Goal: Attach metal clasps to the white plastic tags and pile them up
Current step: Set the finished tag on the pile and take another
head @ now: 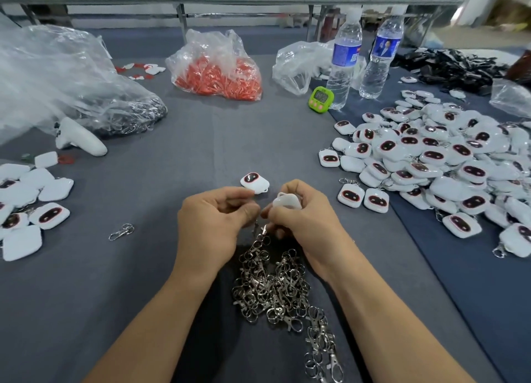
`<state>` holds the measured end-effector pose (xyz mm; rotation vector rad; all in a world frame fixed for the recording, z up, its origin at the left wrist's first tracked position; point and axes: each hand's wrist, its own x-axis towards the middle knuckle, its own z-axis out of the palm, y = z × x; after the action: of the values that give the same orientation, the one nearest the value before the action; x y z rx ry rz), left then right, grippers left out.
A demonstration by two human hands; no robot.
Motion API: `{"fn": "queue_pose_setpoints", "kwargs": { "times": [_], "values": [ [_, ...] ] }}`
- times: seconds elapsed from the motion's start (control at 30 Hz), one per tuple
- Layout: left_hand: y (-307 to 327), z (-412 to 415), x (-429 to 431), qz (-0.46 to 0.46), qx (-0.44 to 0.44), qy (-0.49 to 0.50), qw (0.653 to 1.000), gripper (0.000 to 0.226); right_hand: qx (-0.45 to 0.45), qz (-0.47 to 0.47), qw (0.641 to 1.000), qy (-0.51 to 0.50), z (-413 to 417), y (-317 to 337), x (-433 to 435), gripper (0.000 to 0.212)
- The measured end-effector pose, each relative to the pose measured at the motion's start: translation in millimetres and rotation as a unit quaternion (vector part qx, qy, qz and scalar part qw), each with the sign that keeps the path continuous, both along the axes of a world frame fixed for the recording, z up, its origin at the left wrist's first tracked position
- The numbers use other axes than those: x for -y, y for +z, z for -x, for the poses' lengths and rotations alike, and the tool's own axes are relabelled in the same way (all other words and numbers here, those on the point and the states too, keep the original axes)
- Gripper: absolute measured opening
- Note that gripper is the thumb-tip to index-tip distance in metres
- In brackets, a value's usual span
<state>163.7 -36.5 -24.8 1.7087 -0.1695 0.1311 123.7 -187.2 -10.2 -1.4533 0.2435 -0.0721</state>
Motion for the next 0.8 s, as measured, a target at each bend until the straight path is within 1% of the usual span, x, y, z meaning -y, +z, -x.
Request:
{"fn": "queue_pose_setpoints", "kwargs": {
  "times": [0.07, 0.17, 0.23, 0.3, 0.37, 0.43, 0.5, 0.57, 0.67, 0.73, 0.8],
  "values": [
    [0.7, -2.0, 1.3, 0.064, -0.013, -0.011, 0.998, 0.031, 0.009, 0.028, 1.0, 0.01, -0.7, -1.6, -3.4, 0.028],
    [1.0, -2.3, 3.8, 0.125, -0.015, -0.024, 0.992, 0.03, 0.027, 0.061, 0.998, -0.01, -1.5, -3.0, -10.4, 0.026],
    [0.6, -2.7, 4.6, 0.153, -0.01, -0.033, 0.988, 0.032, 0.029, 0.049, 0.998, -0.023, -3.3, -3.7, -12.3, 0.023],
    [0.1, -2.9, 4.7, 0.153, 0.009, -0.044, 0.987, 0.04, 0.018, 0.043, 0.998, -0.032, -4.9, -4.1, -10.6, 0.018],
    [-1.2, -2.5, 4.6, 0.134, 0.022, -0.067, 0.988, 0.05, 0.007, 0.087, 0.995, -0.043, -6.1, -4.7, -8.4, 0.014],
    [-3.1, -1.7, 4.4, 0.105, 0.025, -0.074, 0.991, 0.056, 0.01, 0.161, 0.985, -0.06, -6.2, -4.8, -7.5, 0.014],
    [-4.5, 0.0, 4.1, 0.044, 0.04, -0.059, 0.997, 0.059, 0.026, 0.221, 0.972, -0.071, -5.4, -3.7, -7.6, 0.015],
    [-3.0, 4.9, 4.0, -0.029, 0.078, -0.049, 0.995, 0.062, 0.044, 0.247, 0.966, -0.067, -5.2, -3.4, -7.4, 0.016],
    [0.7, 10.7, 2.6, -0.109, 0.154, -0.041, 0.981, 0.065, 0.062, 0.295, 0.952, -0.056, -5.1, -4.1, -5.9, 0.02],
    [2.5, 12.7, 2.1, -0.142, 0.183, -0.032, 0.972, 0.065, 0.068, 0.299, 0.951, -0.047, -4.6, -4.8, -5.5, 0.019],
    [3.4, 14.6, 2.7, -0.151, 0.194, -0.014, 0.969, 0.063, 0.074, 0.3, 0.95, -0.033, -5.2, -5.5, -7.2, 0.016]
  ]
}}
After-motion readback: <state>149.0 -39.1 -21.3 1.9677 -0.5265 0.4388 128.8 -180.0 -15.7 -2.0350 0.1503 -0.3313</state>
